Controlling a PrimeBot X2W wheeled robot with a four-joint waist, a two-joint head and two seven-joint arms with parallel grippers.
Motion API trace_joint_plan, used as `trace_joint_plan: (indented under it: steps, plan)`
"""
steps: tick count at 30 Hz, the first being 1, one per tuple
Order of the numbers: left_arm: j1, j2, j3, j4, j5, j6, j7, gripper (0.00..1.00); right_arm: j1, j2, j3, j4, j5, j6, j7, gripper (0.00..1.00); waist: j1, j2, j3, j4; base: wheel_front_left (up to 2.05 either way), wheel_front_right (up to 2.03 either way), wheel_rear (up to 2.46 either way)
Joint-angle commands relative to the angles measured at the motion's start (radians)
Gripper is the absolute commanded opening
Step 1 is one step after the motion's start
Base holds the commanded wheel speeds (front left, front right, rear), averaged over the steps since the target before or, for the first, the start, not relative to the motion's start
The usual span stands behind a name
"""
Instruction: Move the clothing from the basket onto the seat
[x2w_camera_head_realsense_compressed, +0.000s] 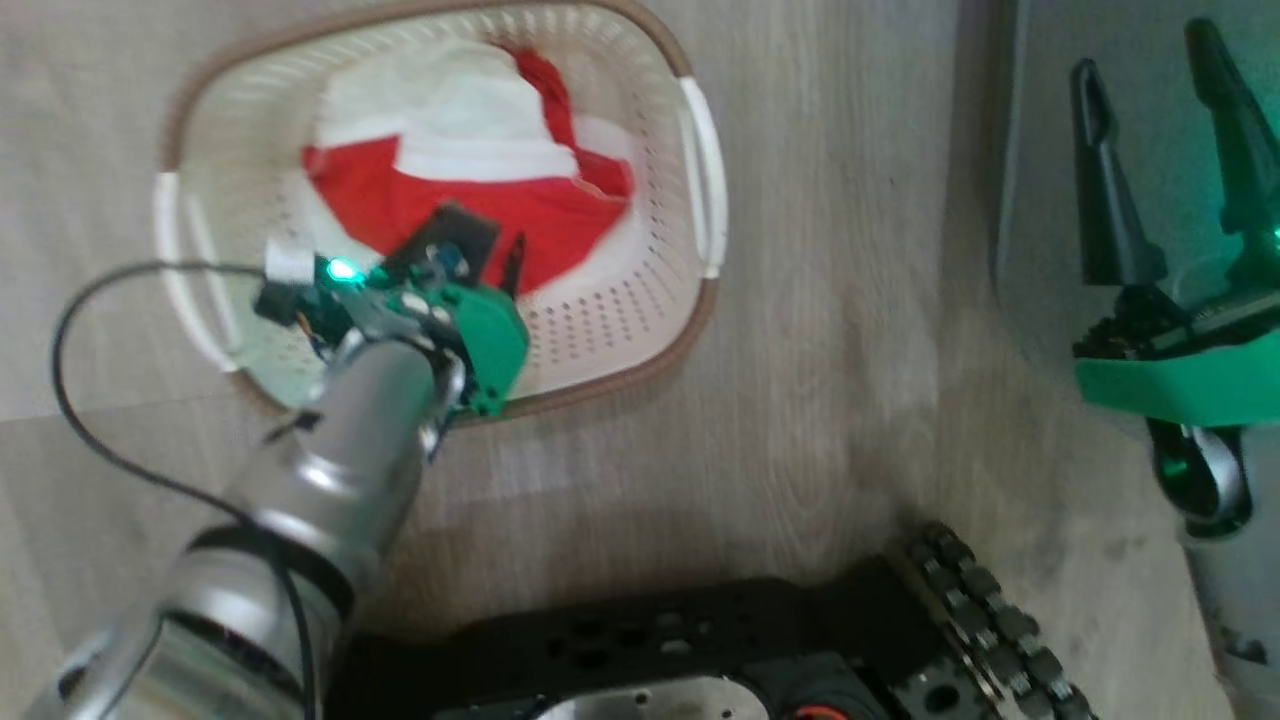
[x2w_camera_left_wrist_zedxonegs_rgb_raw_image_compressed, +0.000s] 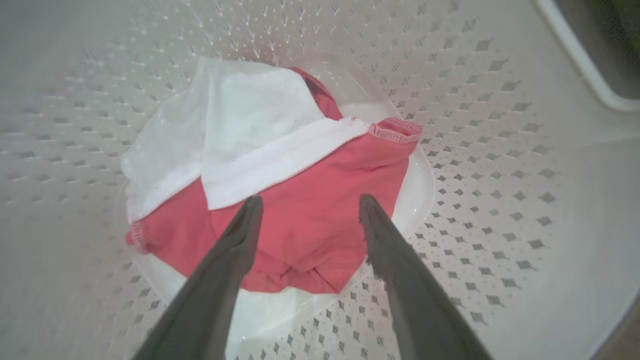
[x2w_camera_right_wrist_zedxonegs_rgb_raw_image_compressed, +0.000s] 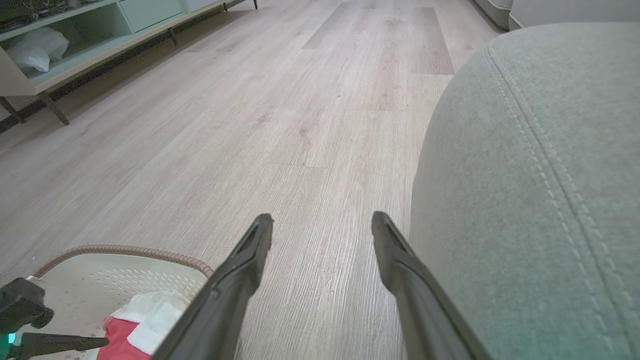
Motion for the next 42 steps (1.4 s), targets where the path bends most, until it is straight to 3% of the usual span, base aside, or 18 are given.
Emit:
trace_joint_plan:
  steps: [1,9,12,18,23,30,34,35,36,37,39,42]
  plan:
    - [0.005,0.013,0.005,0.006,-0.008,-0.003,-0.003,1.0,0.029,-0.001,0.019,-0.035,0.002,0.0,-0.006,1.0,-0.0002,0.0001,0.052,-0.049,0.0,0.0,0.0]
    - [-0.114,0.013,-0.062,0.12,0.006,-0.019,0.041,1.0,0.009,0.033,0.039,-0.053,0.006,0.0,-0.006,1.0,-0.0002,0.0001,0.119,-0.095,0.0,0.0,0.0]
    - [-0.117,0.013,-0.081,0.136,0.011,0.043,0.108,1.0,0.017,0.036,0.049,-0.057,0.002,0.0,-0.006,1.0,-0.0002,0.0001,0.122,-0.1,0.0,0.0,0.0]
    - [-0.17,0.031,-0.118,0.15,0.036,0.056,0.225,1.0,0.03,0.038,0.063,-0.07,0.001,0.0,-0.006,1.0,-0.0002,0.0001,0.136,-0.119,0.0,0.0,0.0]
    - [-0.193,0.036,-0.138,0.153,0.05,0.107,0.328,1.0,0.038,0.042,0.069,-0.079,0.001,0.0,-0.006,1.0,-0.0002,0.0001,0.149,-0.131,0.0,0.0,0.0]
    - [-0.21,0.024,-0.165,0.154,0.063,0.157,0.384,1.0,0.045,0.047,0.078,-0.083,-0.004,0.0,-0.006,1.0,-0.0002,0.0001,0.16,-0.136,0.0,0.0,0.0]
    - [-0.213,0.018,-0.182,0.154,0.065,0.15,0.408,1.0,0.045,0.044,0.082,-0.083,-0.01,0.0,-0.006,1.0,-0.0002,0.0001,0.16,-0.134,0.0,0.0,0.0]
    - [-0.212,0.017,-0.186,0.154,0.063,0.145,0.421,0.76,0.044,0.044,0.081,-0.083,-0.01,0.0,-0.006,1.0,-0.0002,0.0001,0.16,-0.134,0.0,0.0,0.0]
    - [-0.21,0.016,-0.187,0.154,0.058,0.131,0.432,0.09,0.043,0.045,0.08,-0.084,-0.01,0.0,-0.006,1.0,-0.0002,0.0001,0.16,-0.133,0.0,0.0,0.0]
    - [-0.207,0.015,-0.185,0.154,0.048,0.114,0.441,0.0,0.043,0.046,0.079,-0.085,-0.009,0.0,-0.006,1.0,-0.0002,0.0001,0.16,-0.132,0.0,0.0,0.0]
    - [-0.203,0.014,-0.187,0.154,0.037,0.087,0.45,0.0,0.042,0.05,0.077,-0.088,-0.008,0.0,-0.006,1.0,-0.0002,0.0001,0.162,-0.13,0.0,0.0,0.0]
    - [-0.207,0.014,-0.195,0.154,0.037,0.084,0.433,0.0,0.039,0.052,0.08,-0.091,-0.009,0.0,-0.006,1.0,-0.0002,0.0001,0.165,-0.127,0.0,0.0,0.0]
